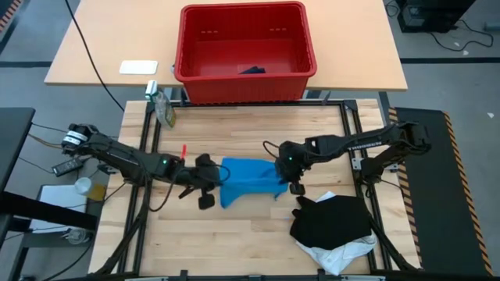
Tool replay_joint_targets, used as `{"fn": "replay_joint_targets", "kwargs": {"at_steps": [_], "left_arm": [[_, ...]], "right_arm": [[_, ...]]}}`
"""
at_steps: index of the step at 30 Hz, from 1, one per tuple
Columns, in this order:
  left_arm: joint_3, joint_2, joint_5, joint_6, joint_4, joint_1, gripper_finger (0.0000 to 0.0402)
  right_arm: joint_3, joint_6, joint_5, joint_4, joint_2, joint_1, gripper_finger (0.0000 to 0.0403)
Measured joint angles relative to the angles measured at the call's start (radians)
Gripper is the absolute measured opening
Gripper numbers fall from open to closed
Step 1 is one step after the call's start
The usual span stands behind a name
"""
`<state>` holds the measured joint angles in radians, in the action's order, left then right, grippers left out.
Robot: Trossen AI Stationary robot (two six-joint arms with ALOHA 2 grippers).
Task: Fold laundry
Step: Fold the blue shorts
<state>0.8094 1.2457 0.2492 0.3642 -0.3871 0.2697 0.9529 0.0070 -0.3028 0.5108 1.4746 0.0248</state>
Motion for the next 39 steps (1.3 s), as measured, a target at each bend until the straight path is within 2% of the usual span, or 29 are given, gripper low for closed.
{"fn": "replay_joint_targets", "kwargs": {"at_steps": [4, 7, 12, 17, 23, 32, 39], "left_arm": [[0.013, 0.0, -0.061, -0.021, 0.036, 0.015, 0.0], [0.015, -0.001, -0.064, -0.059, 0.029, -0.007, 0.0], [0.014, 0.021, -0.061, -0.085, -0.03, -0.089, 0.0], [0.014, 0.062, -0.062, -0.157, 0.026, -0.149, 0.0], [0.015, 0.127, -0.073, -0.223, 0.108, -0.191, 0.0], [0.015, 0.212, -0.095, -0.248, 0.141, -0.232, 0.0], [0.014, 0.22, -0.095, -0.302, 0.156, -0.274, 0.0]], "right_arm": [[0.021, 0.094, -0.072, 0.009, 0.0, -0.038, 0.0021], [0.029, 0.123, -0.08, 0.004, 0.0, -0.051, 0.0024], [0.019, 0.147, -0.03, -0.002, 0.0, -0.026, 0.0026], [-0.016, 0.155, 0.029, -0.008, 0.0, -0.006, 0.0024], [-0.066, 0.219, 0.021, -0.006, 0.0, -0.003, 0.0022], [-0.163, 0.29, -0.035, -0.136, 0.0, 0.01, 0.0018], [-0.219, 0.328, -0.083, -0.22, 0.0, 0.063, 0.0017]]}}
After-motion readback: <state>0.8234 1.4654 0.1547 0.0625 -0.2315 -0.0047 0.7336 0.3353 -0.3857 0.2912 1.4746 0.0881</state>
